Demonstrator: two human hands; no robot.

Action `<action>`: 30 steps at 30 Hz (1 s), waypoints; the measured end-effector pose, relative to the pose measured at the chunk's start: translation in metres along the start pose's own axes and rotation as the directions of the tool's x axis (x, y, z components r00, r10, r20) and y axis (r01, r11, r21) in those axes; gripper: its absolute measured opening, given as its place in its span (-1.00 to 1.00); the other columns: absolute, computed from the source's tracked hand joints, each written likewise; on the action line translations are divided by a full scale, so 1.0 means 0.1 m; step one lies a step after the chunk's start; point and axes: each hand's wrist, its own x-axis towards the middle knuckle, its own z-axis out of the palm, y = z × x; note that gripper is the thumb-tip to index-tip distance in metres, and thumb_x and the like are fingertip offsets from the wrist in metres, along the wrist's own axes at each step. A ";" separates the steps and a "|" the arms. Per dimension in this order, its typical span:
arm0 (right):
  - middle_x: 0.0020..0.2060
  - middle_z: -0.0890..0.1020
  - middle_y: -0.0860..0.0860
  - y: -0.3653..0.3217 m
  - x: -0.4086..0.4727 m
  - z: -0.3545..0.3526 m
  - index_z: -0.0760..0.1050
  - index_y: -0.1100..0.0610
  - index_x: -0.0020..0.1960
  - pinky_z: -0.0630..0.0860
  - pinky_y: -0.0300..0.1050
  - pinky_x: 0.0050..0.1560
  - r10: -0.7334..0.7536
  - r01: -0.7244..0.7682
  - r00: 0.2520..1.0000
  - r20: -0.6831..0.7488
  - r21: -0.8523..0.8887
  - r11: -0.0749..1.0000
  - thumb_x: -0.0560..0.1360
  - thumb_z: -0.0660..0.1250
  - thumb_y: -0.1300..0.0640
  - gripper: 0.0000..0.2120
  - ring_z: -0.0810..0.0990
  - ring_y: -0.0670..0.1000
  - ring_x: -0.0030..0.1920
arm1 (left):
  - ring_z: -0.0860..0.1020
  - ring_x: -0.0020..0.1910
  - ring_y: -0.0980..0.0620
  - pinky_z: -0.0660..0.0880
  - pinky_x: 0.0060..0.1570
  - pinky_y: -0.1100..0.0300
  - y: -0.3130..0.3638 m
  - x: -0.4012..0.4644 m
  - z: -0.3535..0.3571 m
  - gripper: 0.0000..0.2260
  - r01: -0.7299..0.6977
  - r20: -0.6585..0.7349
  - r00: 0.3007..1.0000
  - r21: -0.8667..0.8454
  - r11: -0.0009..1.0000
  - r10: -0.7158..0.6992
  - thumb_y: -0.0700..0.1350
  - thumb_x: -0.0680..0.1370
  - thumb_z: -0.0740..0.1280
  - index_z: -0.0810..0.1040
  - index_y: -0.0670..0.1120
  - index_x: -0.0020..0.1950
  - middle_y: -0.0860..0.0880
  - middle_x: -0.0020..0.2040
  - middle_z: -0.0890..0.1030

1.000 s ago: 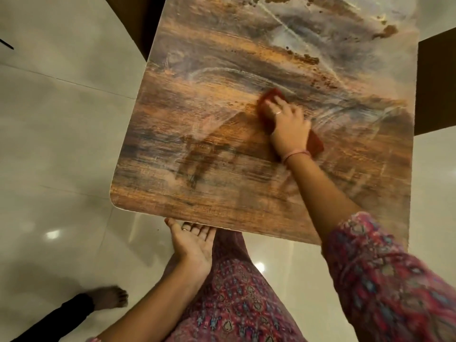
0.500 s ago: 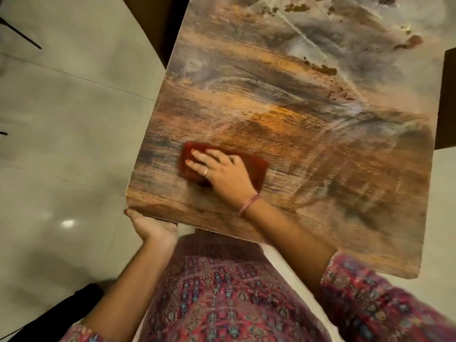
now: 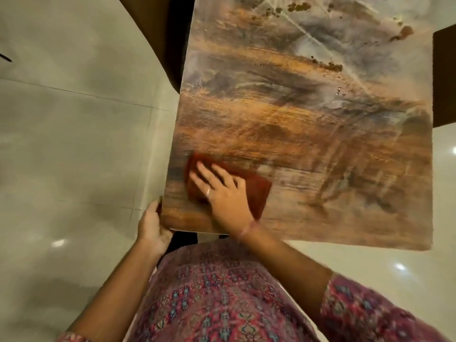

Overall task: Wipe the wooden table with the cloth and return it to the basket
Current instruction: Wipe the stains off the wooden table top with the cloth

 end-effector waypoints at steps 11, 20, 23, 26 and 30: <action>0.52 0.16 -0.19 0.78 1.23 -0.58 0.26 -0.17 0.47 0.18 0.21 0.37 0.634 -0.591 0.772 -0.054 0.307 0.746 0.49 0.19 0.40 -0.31 0.11 0.04 0.50 | 0.57 -0.16 0.00 0.52 -0.19 0.09 0.46 -0.01 -0.12 -0.76 0.080 0.126 0.984 0.340 0.937 -0.129 -0.09 0.66 0.11 0.54 -0.08 -0.04 -0.05 -0.13 0.62; 0.50 0.23 -0.18 -0.85 0.03 0.23 0.25 -0.22 0.47 0.32 0.03 0.22 0.249 -0.241 0.968 -0.026 0.162 0.957 0.53 0.22 0.02 -0.47 0.23 -0.02 0.48 | 0.54 -0.13 0.06 0.44 -0.17 0.20 0.86 0.04 0.13 -0.72 0.084 0.183 0.970 0.364 0.928 -0.160 0.00 0.65 0.07 0.53 -0.08 -0.01 -0.02 -0.08 0.59; 0.47 0.30 -0.19 -0.90 -0.16 0.30 0.29 -0.23 0.44 0.42 0.03 0.15 0.229 -0.225 0.973 -0.006 0.167 0.960 0.49 0.32 0.04 -0.44 0.33 -0.01 0.44 | 0.49 0.12 0.01 0.37 0.08 0.16 1.03 0.10 0.28 -0.56 0.096 0.218 0.957 0.380 0.920 -0.190 0.10 0.65 -0.03 0.50 -0.12 0.24 -0.06 0.13 0.56; 0.50 0.22 -0.20 -0.65 0.38 0.15 0.24 -0.23 0.46 0.29 0.07 0.23 0.223 -0.213 0.974 -0.030 0.205 0.955 0.50 0.15 0.21 -0.40 0.21 -0.01 0.48 | 0.53 0.05 -0.03 0.43 0.04 0.12 1.16 0.14 0.43 -0.51 0.115 0.221 0.957 0.317 0.942 -0.191 0.16 0.64 -0.03 0.48 -0.14 0.27 -0.09 0.09 0.57; 0.50 0.19 -0.22 0.05 1.67 -0.33 0.27 -0.23 0.44 0.16 0.10 0.35 0.369 -0.336 0.925 -0.091 0.255 0.907 0.45 0.17 0.39 -0.29 0.12 -0.03 0.50 | 0.55 0.05 -0.03 0.47 0.00 0.14 1.29 0.17 0.60 -0.48 0.094 0.232 0.957 0.309 0.946 -0.171 0.19 0.64 -0.03 0.50 -0.17 0.22 -0.11 0.09 0.59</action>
